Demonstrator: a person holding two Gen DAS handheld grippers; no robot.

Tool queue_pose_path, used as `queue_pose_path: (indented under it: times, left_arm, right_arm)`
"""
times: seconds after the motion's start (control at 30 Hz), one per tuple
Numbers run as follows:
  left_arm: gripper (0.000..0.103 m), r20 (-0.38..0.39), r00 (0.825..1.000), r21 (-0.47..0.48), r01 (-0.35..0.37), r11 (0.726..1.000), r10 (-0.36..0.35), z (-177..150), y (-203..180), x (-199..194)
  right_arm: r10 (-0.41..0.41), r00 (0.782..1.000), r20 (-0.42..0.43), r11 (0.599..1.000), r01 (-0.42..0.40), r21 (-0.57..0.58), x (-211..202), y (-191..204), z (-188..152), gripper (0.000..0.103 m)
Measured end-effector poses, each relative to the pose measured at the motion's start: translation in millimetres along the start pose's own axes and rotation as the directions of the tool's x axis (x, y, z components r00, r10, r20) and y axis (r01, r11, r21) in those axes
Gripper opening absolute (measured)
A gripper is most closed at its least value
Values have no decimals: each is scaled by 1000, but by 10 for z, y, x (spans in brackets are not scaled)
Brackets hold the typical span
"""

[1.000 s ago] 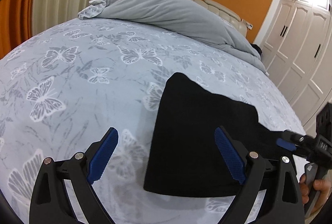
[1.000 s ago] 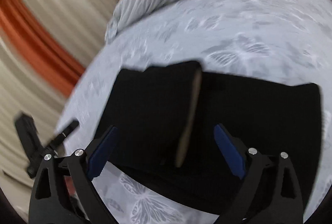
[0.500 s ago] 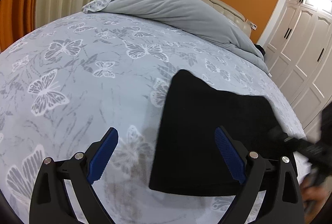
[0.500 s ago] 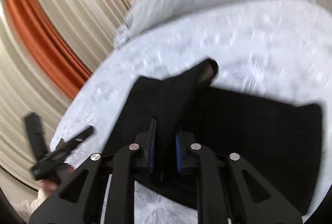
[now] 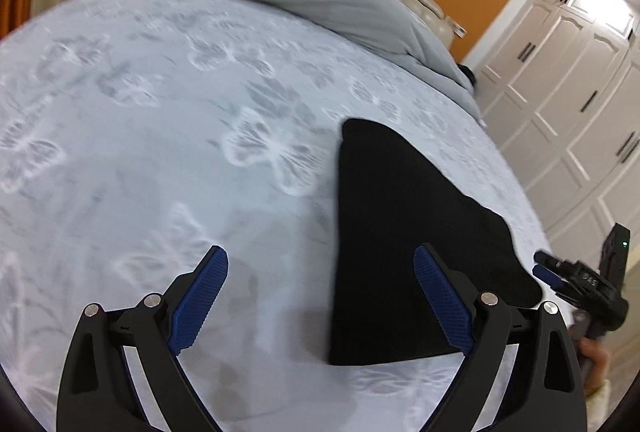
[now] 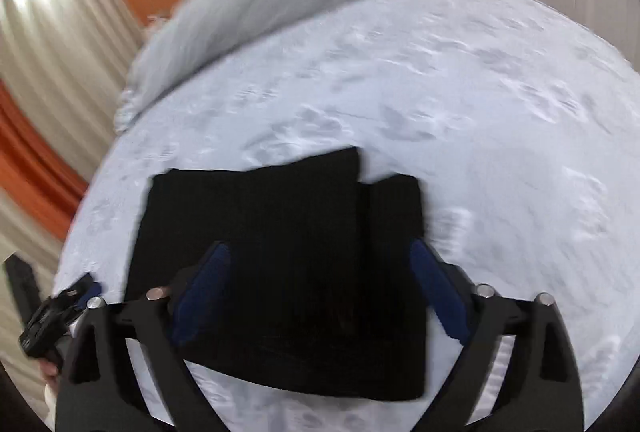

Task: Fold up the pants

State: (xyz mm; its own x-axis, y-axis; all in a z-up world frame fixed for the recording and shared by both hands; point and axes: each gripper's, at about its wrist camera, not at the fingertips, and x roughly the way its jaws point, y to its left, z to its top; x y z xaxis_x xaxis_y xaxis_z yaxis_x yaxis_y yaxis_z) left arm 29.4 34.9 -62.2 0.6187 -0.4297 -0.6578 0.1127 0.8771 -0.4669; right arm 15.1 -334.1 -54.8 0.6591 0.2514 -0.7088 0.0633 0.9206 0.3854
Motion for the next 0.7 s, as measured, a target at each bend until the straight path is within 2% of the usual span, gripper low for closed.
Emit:
queue_pose_path:
  times: [0.03, 0.1, 0.17, 0.23, 0.27, 0.3, 0.33, 0.37, 0.4, 0.43, 0.47, 0.5, 0.53, 0.57, 0.63, 0.67, 0.7]
  left_arm:
    - [92, -28, 999, -10, 17, 1000, -17, 8, -22, 69]
    - [92, -87, 995, -34, 51, 998, -54, 4, -57, 234]
    - [92, -136, 988, -52, 66, 996, -73, -22, -87, 391]
    - [92, -187, 979, -73, 72, 995, -84, -59, -96, 552]
    - [92, -196, 976, -88, 76, 993, -92, -82, -93, 621]
    - [92, -175, 980, -86, 77, 993, -92, -85, -109, 631]
    - [89, -169, 981, -73, 86, 994, -97, -78, -144, 637]
    - [72, -179, 977, -56, 104, 993, -112, -64, -197, 656]
    - [58, -193, 969, -56, 147, 987, -156, -49, -260, 662]
    - [56, -192, 971, -56, 137, 989, -145, -36, -290, 634]
    - [56, -177, 975, -45, 128, 991, -134, -23, -332, 583]
    - [56, -170, 977, -28, 126, 992, -129, -16, -372, 544]
    - [64, -174, 979, -1, 108, 994, -107, -21, -408, 531]
    - [79, -181, 980, 15, 85, 996, -81, -31, -418, 544]
    - [85, -166, 986, 21, 26, 999, -23, -65, -381, 580]
    - [87, -163, 986, 10, 13, 1000, -11, -79, -347, 606]
    - [87, -174, 985, -17, 17, 1000, -19, -87, -305, 640]
  right_arm:
    - [6, 1000, -31, 1000, -6, -5, 94, 24, -9, 89]
    - [-74, 995, -74, 997, 72, -28, 268, 55, -28, 89]
    - [-114, 990, -88, 993, 109, -51, 358, 63, -32, 90]
    - [-93, 990, -109, 994, 86, -67, 446, 84, -99, 88]
    - [-77, 991, -112, 995, 69, -71, 454, 117, -114, 59]
    - [-85, 991, -103, 994, 77, -78, 427, 136, -118, 50]
    - [-71, 995, -70, 994, 64, -92, 323, 170, -107, 25]
    - [-33, 998, -46, 996, 30, -82, 222, 164, -85, 15]
    - [7, 1000, -5, 998, -7, -58, 45, 132, -67, 15]
    - [10, 1000, 6, 999, -9, -53, -30, 92, -65, 16]
    - [-19, 1000, 2, 999, 19, -47, -54, 41, -71, 19]
    - [-80, 996, -43, 996, 79, -31, 18, -75, -98, 31]
    - [-128, 988, -90, 992, 126, -21, 109, -149, -117, 36]
    - [-143, 984, -110, 990, 143, -7, 161, -198, -123, 36]
    - [-115, 990, -78, 993, 116, 9, 114, -191, -88, 48]
    - [-141, 988, -56, 990, 141, -1, 88, -175, -65, 82]
    - [-192, 981, -32, 981, 191, -22, 101, -149, -45, 97]
